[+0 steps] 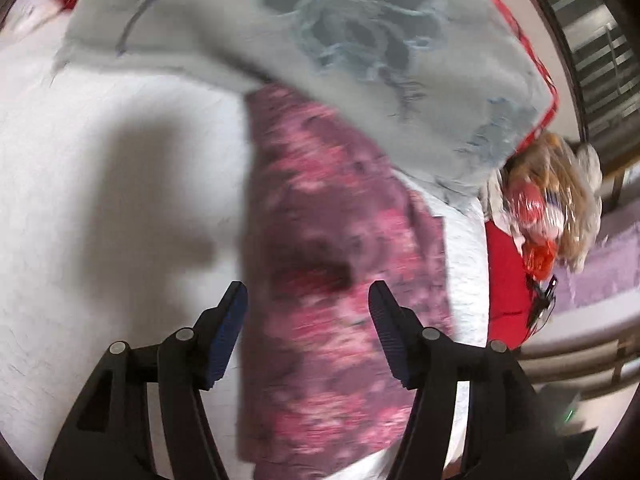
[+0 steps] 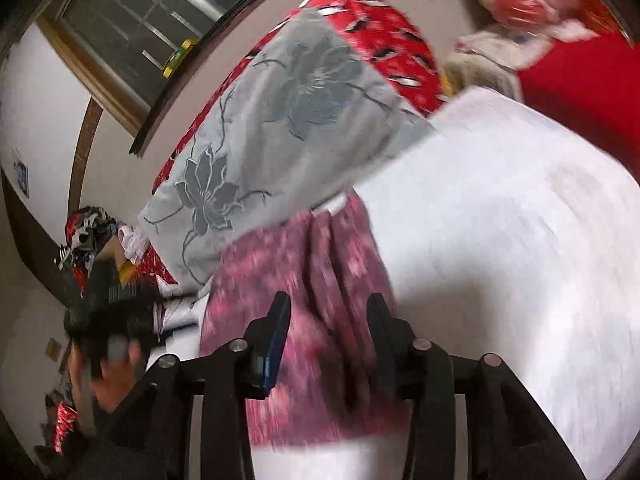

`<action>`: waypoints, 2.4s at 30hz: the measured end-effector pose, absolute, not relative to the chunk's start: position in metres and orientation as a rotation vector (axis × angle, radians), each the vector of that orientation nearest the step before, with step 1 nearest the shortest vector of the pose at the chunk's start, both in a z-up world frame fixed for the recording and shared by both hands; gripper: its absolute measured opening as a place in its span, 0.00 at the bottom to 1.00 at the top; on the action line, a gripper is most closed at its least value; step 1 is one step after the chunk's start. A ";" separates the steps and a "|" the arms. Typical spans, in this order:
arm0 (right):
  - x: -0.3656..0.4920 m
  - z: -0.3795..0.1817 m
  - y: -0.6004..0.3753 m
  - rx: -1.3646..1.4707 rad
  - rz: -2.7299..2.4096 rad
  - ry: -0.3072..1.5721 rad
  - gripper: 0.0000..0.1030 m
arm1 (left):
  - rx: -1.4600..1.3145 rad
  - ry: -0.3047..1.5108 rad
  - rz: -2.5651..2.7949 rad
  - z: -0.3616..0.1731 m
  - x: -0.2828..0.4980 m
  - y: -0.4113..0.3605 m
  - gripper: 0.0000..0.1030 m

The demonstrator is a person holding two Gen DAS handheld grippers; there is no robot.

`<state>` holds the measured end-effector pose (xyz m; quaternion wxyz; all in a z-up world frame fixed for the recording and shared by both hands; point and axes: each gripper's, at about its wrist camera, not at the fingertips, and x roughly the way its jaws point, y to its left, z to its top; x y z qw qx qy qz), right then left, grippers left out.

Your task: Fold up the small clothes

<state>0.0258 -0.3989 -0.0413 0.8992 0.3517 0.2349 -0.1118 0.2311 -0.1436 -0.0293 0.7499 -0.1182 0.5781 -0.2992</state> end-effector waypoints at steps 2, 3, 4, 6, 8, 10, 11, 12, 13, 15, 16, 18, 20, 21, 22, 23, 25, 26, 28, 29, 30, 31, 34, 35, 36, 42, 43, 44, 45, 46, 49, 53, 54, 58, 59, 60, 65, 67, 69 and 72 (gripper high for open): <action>0.070 -0.047 -0.409 0.738 -0.184 0.541 0.55 | -0.321 1.278 -0.672 -0.046 0.228 -0.138 0.60; 0.093 -0.054 -0.415 0.748 -0.196 0.581 0.54 | -0.349 1.286 -0.689 -0.054 0.227 -0.136 0.60; 0.110 -0.060 -0.419 0.754 -0.215 0.608 0.55 | -0.378 1.288 -0.712 -0.061 0.226 -0.135 0.60; 0.139 -0.073 -0.422 0.789 -0.202 0.674 0.55 | -0.391 1.265 -0.735 -0.064 0.221 -0.136 0.60; 0.156 -0.075 -0.414 0.761 -0.160 0.683 0.52 | -0.361 1.223 -0.743 -0.060 0.220 -0.140 0.60; 0.161 -0.064 -0.399 0.621 -0.161 0.690 0.07 | -0.328 1.160 -0.722 -0.056 0.218 -0.139 0.62; 0.158 -0.053 -0.396 0.579 -0.156 0.658 0.08 | -0.313 1.147 -0.705 -0.052 0.218 -0.140 0.62; 0.150 -0.045 -0.398 0.572 -0.156 0.608 0.08 | -0.300 1.144 -0.691 -0.051 0.219 -0.140 0.64; 0.143 -0.039 -0.401 0.575 -0.168 0.576 0.07 | -0.293 1.147 -0.685 -0.049 0.223 -0.137 0.65; 0.132 -0.041 -0.418 0.609 -0.236 0.537 0.07 | -0.267 1.129 -0.679 -0.048 0.224 -0.140 0.73; 0.131 -0.049 -0.426 0.637 -0.271 0.552 0.07 | -0.236 1.124 -0.656 -0.050 0.224 -0.145 0.77; 0.134 -0.073 -0.439 0.694 -0.315 0.633 0.07 | -0.199 1.130 -0.645 -0.056 0.223 -0.155 0.78; 0.135 -0.089 -0.434 0.669 -0.338 0.701 0.08 | -0.178 1.150 -0.653 -0.061 0.222 -0.165 0.79; 0.135 -0.083 -0.433 0.661 -0.345 0.690 0.08 | -0.165 1.147 -0.645 -0.060 0.222 -0.166 0.79; 0.133 -0.079 -0.431 0.674 -0.346 0.682 0.12 | -0.155 1.137 -0.640 -0.058 0.222 -0.166 0.79; 0.129 -0.076 -0.431 0.702 -0.333 0.673 0.16 | -0.152 1.135 -0.639 -0.057 0.222 -0.165 0.79; 0.124 -0.071 -0.428 0.724 -0.302 0.669 0.17 | -0.143 1.131 -0.630 -0.055 0.221 -0.163 0.79; 0.119 -0.071 -0.427 0.724 -0.298 0.671 0.23 | -0.138 1.127 -0.629 -0.055 0.220 -0.163 0.79; 0.106 -0.070 -0.424 0.735 -0.279 0.680 0.33 | -0.128 1.121 -0.626 -0.052 0.219 -0.165 0.79; 0.098 -0.072 -0.422 0.749 -0.274 0.683 0.38 | -0.128 1.119 -0.626 -0.053 0.218 -0.164 0.79; 0.093 -0.074 -0.421 0.763 -0.271 0.681 0.40 | -0.127 1.119 -0.626 -0.052 0.218 -0.164 0.79; 0.088 -0.076 -0.420 0.774 -0.265 0.683 0.40 | -0.126 1.118 -0.625 -0.053 0.217 -0.163 0.79; 0.078 -0.070 -0.413 0.731 -0.223 0.665 0.10 | -0.117 1.113 -0.624 -0.053 0.215 -0.163 0.78; 0.071 -0.062 -0.409 0.698 -0.210 0.627 0.10 | -0.113 1.110 -0.624 -0.051 0.214 -0.164 0.78; 0.065 -0.056 -0.406 0.688 -0.202 0.608 0.10 | -0.107 1.104 -0.623 -0.051 0.214 -0.164 0.78; 0.064 -0.076 -0.403 0.662 -0.291 0.701 0.10 | -0.113 1.098 -0.651 -0.053 0.212 -0.160 0.78; 0.059 -0.078 -0.404 0.688 -0.290 0.696 0.12 | -0.109 1.094 -0.649 -0.053 0.212 -0.160 0.78; 0.055 -0.075 -0.404 0.716 -0.294 0.674 0.17 | -0.099 1.084 -0.645 -0.052 0.210 -0.160 0.78; 0.053 -0.073 -0.404 0.731 -0.294 0.664 0.20 | -0.086 1.073 -0.640 -0.051 0.209 -0.160 0.78; 0.049 -0.071 -0.402 0.752 -0.278 0.652 0.20 | -0.076 1.065 -0.635 -0.050 0.208 -0.159 0.78; 0.039 -0.074 -0.396 0.755 -0.259 0.672 0.30 | -0.077 1.058 -0.632 -0.047 0.208 -0.158 0.78; 0.037 -0.073 -0.386 0.645 -0.276 0.714 0.16 | -0.077 1.067 -0.634 -0.049 0.209 -0.157 0.78; 0.039 -0.074 -0.384 0.633 -0.283 0.738 0.16 | -0.081 1.075 -0.636 -0.050 0.209 -0.157 0.78; 0.050 -0.047 -0.390 0.600 -0.323 0.687 0.21 | -0.125 1.070 -0.632 -0.045 0.218 -0.146 0.78; 0.054 -0.039 -0.396 0.620 -0.319 0.645 0.23 | -0.138 1.064 -0.623 -0.044 0.221 -0.142 0.78; 0.058 -0.035 -0.401 0.639 -0.307 0.622 0.26 | -0.163 1.063 -0.617 -0.044 0.226 -0.137 0.78; 0.121 -0.044 -0.436 0.711 -0.316 0.649 0.46 | -0.256 1.126 -0.633 -0.058 0.243 -0.131 0.78; 0.142 -0.055 -0.441 0.704 -0.337 0.689 0.46 | -0.253 1.142 -0.644 -0.062 0.245 -0.137 0.78; 0.165 -0.065 -0.443 0.677 -0.322 0.772 0.42 | -0.239 1.138 -0.663 -0.062 0.243 -0.145 0.78; 0.172 -0.050 -0.432 0.534 -0.299 0.702 0.05 | -0.200 1.118 -0.675 -0.059 0.240 -0.156 0.78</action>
